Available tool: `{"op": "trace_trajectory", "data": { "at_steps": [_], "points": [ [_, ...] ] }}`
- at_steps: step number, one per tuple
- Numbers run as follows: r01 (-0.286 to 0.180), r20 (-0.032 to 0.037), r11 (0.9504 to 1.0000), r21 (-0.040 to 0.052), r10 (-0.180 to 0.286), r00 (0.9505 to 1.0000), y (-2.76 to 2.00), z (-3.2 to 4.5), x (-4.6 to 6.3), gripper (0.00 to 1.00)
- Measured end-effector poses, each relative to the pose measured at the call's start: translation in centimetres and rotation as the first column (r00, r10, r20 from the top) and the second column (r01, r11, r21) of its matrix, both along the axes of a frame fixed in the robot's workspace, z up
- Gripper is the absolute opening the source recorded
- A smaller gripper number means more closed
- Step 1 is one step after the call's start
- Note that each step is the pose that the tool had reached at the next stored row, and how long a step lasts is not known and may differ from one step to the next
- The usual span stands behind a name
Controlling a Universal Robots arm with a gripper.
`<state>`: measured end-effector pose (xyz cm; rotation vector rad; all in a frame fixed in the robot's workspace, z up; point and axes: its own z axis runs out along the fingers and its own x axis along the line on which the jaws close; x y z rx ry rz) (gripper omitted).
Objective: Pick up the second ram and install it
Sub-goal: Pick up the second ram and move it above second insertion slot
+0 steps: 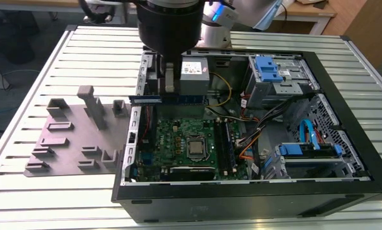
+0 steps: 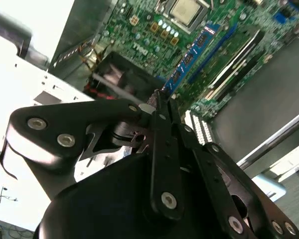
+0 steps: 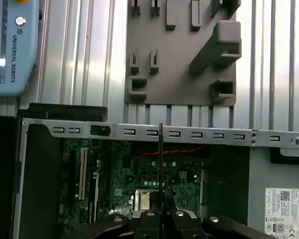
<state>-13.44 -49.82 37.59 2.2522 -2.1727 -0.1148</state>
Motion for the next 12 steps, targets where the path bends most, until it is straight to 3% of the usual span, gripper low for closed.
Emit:
{"op": "trace_trajectory", "data": {
  "at_steps": [12],
  "points": [
    [0.000,-0.0085,1.0000,0.0000,0.000,1.0000,0.00,-0.15,3.9,0.11]
  ]
}}
